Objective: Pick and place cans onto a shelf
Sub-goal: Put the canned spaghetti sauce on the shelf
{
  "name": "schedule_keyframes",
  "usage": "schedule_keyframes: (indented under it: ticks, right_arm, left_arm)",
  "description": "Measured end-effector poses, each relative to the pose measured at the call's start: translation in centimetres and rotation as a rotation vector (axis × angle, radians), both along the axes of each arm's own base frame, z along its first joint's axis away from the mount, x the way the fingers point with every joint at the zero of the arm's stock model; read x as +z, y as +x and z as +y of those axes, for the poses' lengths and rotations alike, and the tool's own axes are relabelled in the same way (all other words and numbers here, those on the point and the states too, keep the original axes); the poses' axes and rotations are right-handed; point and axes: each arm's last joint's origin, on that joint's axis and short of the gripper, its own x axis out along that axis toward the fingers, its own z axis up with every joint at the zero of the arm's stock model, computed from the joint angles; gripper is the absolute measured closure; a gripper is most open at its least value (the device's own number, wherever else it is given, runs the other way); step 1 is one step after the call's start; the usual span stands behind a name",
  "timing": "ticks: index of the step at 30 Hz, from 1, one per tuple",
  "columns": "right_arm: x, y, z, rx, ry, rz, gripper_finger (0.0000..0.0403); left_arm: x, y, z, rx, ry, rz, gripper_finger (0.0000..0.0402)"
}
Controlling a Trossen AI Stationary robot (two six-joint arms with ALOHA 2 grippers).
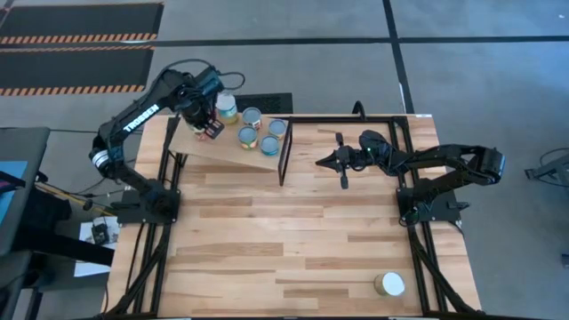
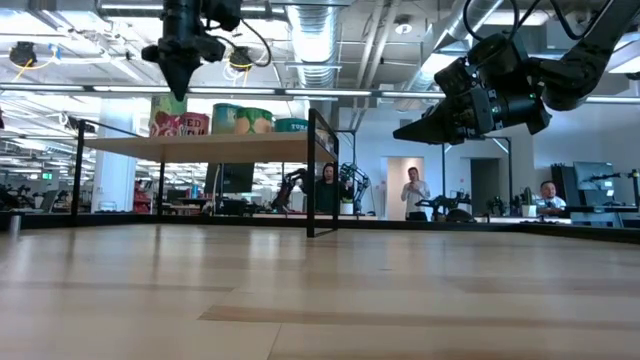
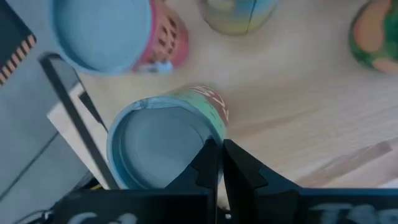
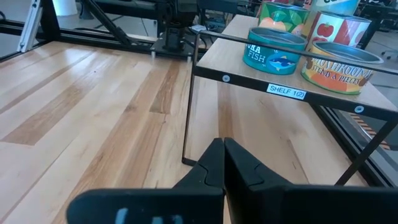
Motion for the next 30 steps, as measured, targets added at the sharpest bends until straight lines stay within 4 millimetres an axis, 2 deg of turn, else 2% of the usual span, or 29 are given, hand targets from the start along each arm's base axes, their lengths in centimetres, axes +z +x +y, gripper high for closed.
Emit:
schedule_keyframes:
  ticks: [2, 6, 30]
  right_arm:
    - [0.0, 0.0, 0.0, 0.000, 0.000, 0.000, 0.0389]
    - [0.0, 0.0, 0.0, 0.000, 0.000, 0.000, 0.0388]
    - [-0.1, 0.0, 0.0, 0.000, 0.004, 0.008, 0.0387]
  left_arm:
    - [0.5, -0.1, 0.3, 0.002, 0.010, 0.000, 0.0401]
    - [0.1, 0.0, 1.1, 0.013, -0.008, 0.003, 0.0401]
    - [-0.2, -0.7, 1.9, 0.034, -0.056, -0.023, 0.0401]
